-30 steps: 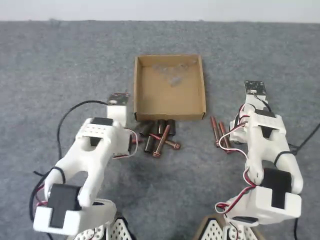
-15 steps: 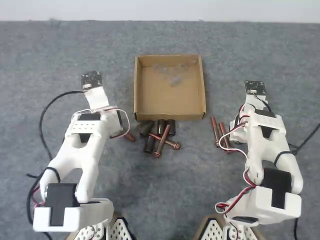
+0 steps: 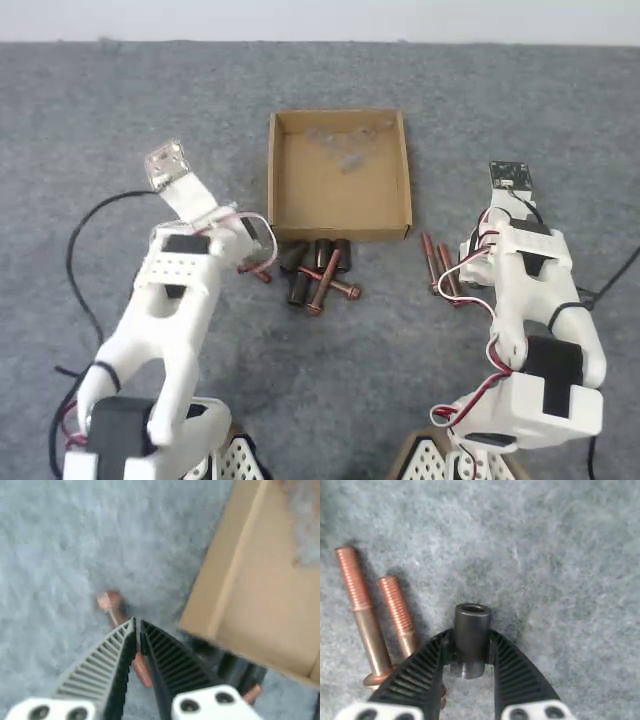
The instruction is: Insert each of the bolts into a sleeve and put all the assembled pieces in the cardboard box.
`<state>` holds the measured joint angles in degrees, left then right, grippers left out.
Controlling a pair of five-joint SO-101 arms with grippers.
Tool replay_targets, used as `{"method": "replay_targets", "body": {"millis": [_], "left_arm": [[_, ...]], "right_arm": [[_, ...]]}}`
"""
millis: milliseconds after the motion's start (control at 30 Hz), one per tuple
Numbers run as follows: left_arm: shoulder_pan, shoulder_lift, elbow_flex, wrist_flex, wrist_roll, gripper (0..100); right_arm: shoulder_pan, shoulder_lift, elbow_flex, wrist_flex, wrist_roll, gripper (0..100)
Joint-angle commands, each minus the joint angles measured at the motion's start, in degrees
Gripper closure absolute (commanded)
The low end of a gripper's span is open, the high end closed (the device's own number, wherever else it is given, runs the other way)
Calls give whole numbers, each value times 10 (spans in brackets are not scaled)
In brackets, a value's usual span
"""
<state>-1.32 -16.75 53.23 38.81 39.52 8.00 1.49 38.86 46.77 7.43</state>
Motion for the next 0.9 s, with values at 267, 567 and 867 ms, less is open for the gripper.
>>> {"method": "replay_targets", "body": {"millis": [267,567,867], "left_arm": [[-29,38,-18,14,60,865],[-33,138,-81,18,61,863],[-62,230,-186,67,97,863]], "right_arm": [[2,-1,-24,-7,-1,992],[2,-1,-24,-7,-1,992],[2,-1,-24,-7,-1,992]]}}
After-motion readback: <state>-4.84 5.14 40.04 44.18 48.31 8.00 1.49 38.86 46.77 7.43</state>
